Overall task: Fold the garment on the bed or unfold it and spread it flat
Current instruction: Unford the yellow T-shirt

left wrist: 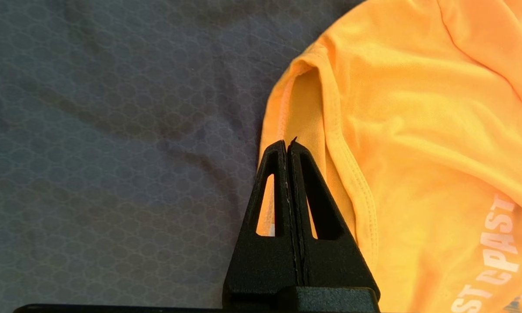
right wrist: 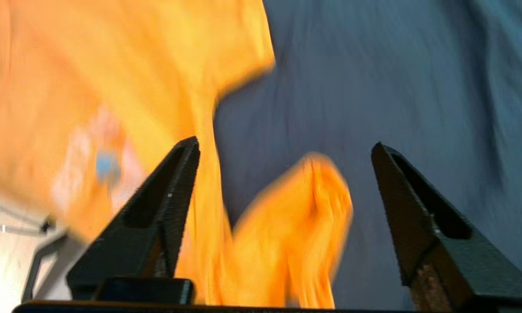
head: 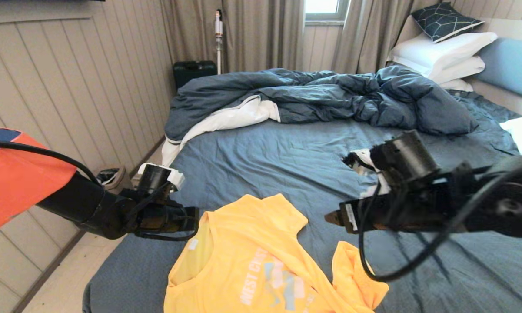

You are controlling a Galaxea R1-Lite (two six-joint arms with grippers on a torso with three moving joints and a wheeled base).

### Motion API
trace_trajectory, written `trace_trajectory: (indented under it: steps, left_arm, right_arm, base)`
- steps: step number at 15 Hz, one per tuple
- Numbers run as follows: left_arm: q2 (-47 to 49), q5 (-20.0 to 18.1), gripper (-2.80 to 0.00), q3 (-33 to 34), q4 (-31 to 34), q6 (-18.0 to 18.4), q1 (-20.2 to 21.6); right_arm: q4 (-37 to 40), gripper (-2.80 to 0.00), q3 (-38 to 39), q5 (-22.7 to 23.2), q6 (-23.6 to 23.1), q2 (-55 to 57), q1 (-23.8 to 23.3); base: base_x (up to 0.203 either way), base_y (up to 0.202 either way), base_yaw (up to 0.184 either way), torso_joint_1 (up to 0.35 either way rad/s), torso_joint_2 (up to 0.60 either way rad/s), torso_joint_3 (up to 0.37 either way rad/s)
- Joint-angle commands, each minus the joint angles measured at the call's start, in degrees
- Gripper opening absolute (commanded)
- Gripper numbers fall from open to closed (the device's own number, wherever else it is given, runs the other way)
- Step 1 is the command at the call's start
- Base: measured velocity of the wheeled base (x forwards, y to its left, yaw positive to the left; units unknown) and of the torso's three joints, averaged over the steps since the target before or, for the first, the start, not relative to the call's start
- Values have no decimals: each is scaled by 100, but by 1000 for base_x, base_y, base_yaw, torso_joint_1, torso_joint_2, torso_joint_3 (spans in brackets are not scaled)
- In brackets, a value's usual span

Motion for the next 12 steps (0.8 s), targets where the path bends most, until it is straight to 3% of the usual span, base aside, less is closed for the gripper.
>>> trace_trajectory:
  steps: [1,7,8,12]
  left_arm:
    - [-9,-3,-280,8,-13,-19,0]
    - [43,-14,-280,-10,-48,-19,-8]
    - [52,-21,-280,-26,-48,-10,-26]
    - [23,-21,-280,-157,-57,9,-61]
  right_arm:
    - [4,0,-677,15,4,1160,-93]
    - [243,0,-2478,65,107,2745,83]
    - [257,-280,-2449,73,144,2717,92]
    - [256,-280,-2229,135,409,2305,63]
  base:
    - [0,0,0,0,0,0]
    - [0,0,0,0,0,0]
    - [0,0,0,0,0,0]
    - [0,0,0,0,0,0]
